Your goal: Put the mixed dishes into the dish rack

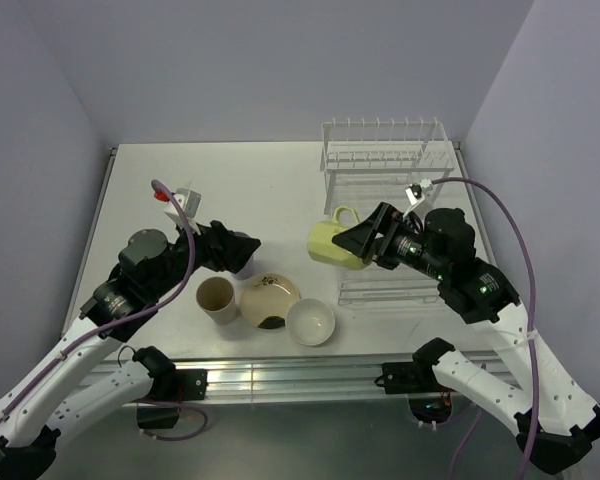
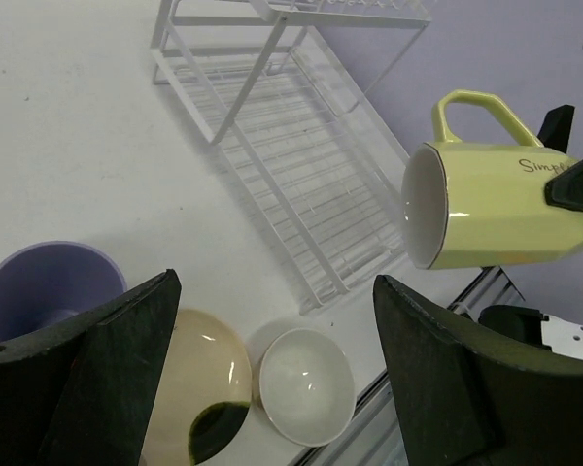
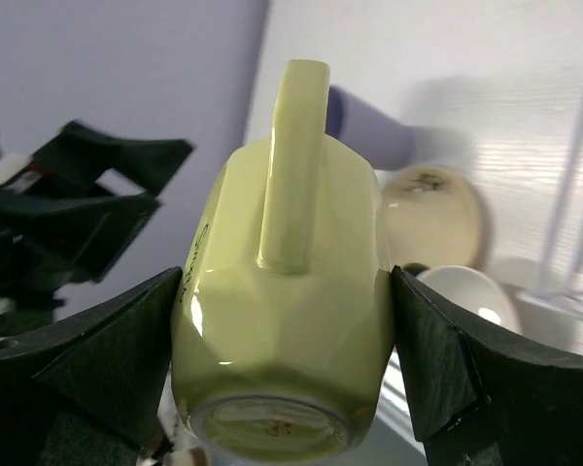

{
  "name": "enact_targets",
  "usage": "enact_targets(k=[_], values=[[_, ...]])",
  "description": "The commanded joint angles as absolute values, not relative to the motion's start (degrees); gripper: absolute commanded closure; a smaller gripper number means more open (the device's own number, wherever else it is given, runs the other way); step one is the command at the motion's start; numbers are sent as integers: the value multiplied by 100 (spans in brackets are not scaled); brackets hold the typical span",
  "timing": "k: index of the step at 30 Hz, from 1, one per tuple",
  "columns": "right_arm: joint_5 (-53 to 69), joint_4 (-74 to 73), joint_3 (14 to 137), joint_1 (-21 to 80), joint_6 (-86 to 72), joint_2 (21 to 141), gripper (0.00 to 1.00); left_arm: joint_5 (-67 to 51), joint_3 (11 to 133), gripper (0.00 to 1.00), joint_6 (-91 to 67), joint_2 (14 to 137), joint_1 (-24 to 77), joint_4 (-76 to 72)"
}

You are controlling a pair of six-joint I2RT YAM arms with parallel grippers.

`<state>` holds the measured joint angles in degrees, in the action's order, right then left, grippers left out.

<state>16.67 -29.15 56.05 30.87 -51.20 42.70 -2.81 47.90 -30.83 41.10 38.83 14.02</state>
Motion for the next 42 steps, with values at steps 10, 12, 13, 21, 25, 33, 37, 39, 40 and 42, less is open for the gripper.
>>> enact_targets(k=[10, 12, 13, 21, 25, 33, 37, 39, 40, 42], values=[[18, -4719, 7294, 2515, -3850, 5194, 100, -255, 4966, 14, -3041, 4245, 3867, 1635], [-139, -4877, 7400, 2435, -3736, 5326, 100, -334, 4931, 14, -3059, 4236, 3867, 1600], [-71, -4887, 7400, 2365, -3701, 5396, 100, -369, 4887, 14, -3067, 4210, 3867, 1547], [299, -4729, 7155, 1732, -3489, 5800, 100, -518, 4729, 14, -3146, 4087, 3867, 1450], [483, -4518, 6979, 1574, -3524, 6011, 100, -659, 4641, 14, -3208, 4008, 3867, 1397], [598, -4078, 6715, 1529, -3735, 6583, 100, -817, 4615, 14, -3261, 4025, 3867, 1450], [545, -3894, 6592, 1529, -3762, 6864, 100, -879, 4553, 15, -3313, 4061, 3867, 1459], [528, -3780, 6539, 1538, -3788, 6987, 100, -931, 4483, 15, -3340, 4034, 3867, 1406], [449, -3771, 6556, 1529, -3788, 7074, 100, -949, 4456, 15, -3349, 4017, 3867, 1380], [378, -3753, 6609, 1538, -3771, 7171, 100, -958, 4421, 15, -3357, 3990, 3867, 1336]])
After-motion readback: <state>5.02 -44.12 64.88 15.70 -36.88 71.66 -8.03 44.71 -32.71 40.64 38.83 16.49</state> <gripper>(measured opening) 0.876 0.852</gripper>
